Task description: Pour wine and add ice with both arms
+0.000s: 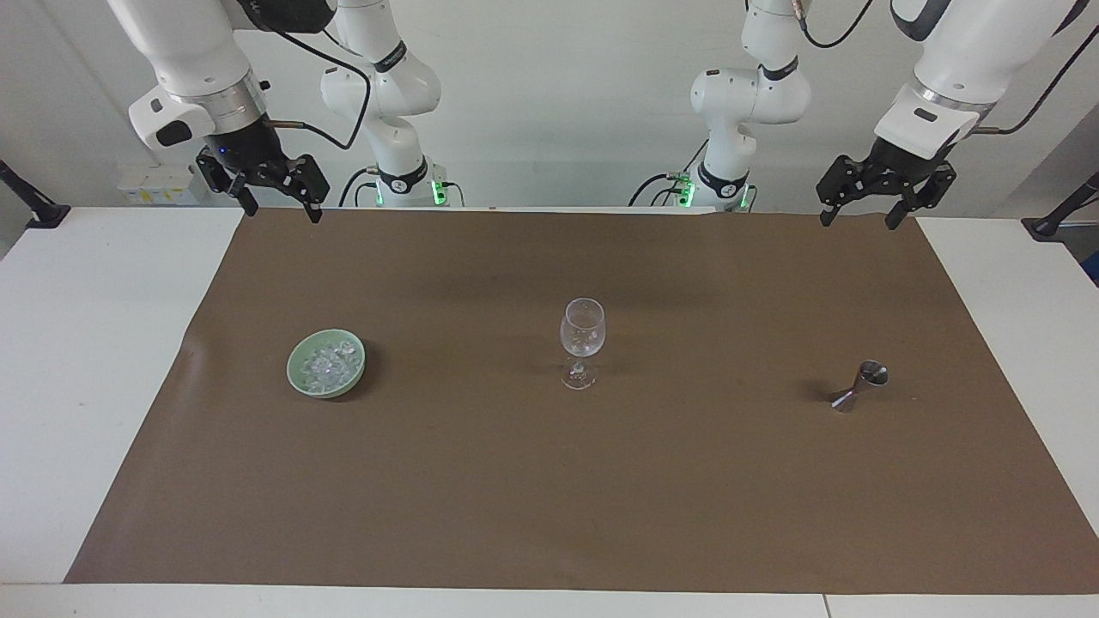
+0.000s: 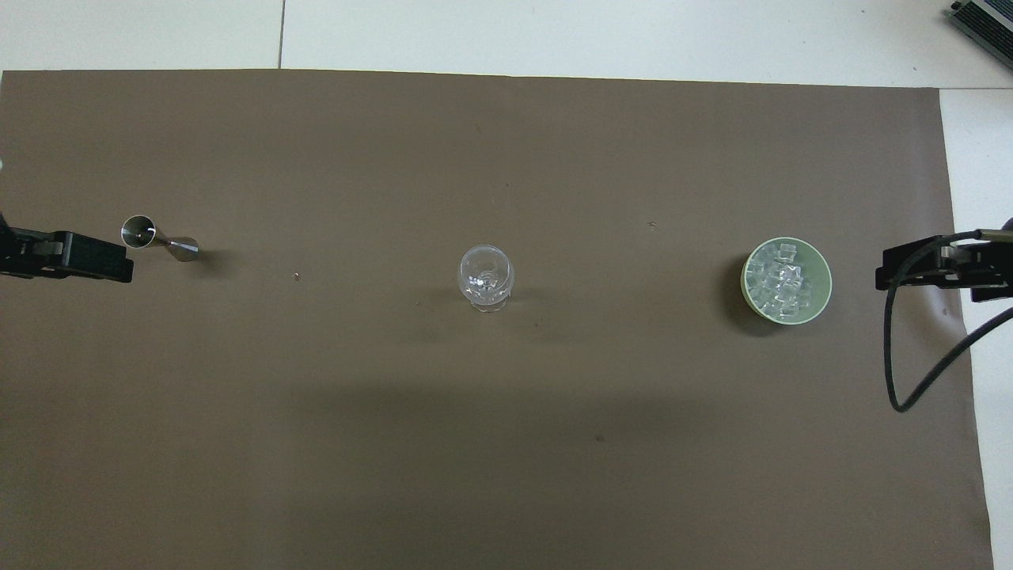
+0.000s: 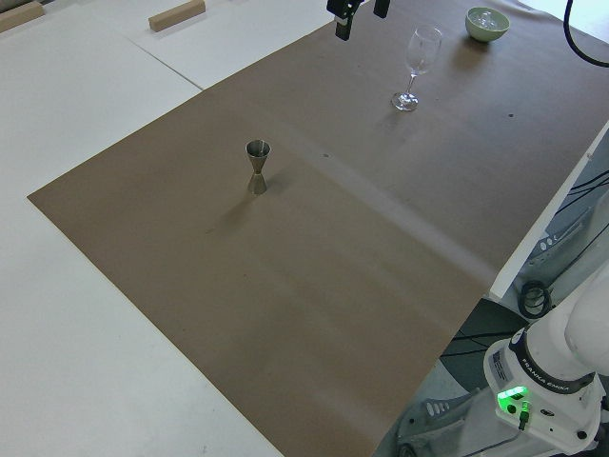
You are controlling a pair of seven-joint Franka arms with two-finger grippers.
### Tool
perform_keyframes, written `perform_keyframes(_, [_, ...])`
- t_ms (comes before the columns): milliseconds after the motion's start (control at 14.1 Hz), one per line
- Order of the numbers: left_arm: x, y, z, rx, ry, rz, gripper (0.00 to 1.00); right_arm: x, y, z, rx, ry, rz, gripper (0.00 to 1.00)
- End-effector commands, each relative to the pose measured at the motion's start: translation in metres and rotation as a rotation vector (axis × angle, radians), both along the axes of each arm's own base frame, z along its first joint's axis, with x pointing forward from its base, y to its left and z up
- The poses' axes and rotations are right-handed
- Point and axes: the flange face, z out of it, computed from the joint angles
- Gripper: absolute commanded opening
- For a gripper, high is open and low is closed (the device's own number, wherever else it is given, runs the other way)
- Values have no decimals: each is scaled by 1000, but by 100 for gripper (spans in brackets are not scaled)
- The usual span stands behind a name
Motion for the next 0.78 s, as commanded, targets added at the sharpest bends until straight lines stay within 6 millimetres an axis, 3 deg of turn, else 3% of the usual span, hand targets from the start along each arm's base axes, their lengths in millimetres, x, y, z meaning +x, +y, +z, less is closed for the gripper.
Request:
perform_keyframes(0, [-6, 5, 1, 18, 6, -10, 100, -8, 2, 0, 18, 2, -12, 100])
perform_keyframes(354, [-3, 21, 2, 10, -7, 40, 100, -8, 2, 0, 18, 2, -12, 100])
perform_keyframes(638, [-7, 23, -1, -10, 7, 188, 100, -8, 2, 0, 18, 2, -12, 100])
perform_keyframes(708, [-7, 34, -3, -35, 15, 216, 100, -8, 2, 0, 18, 2, -12, 100])
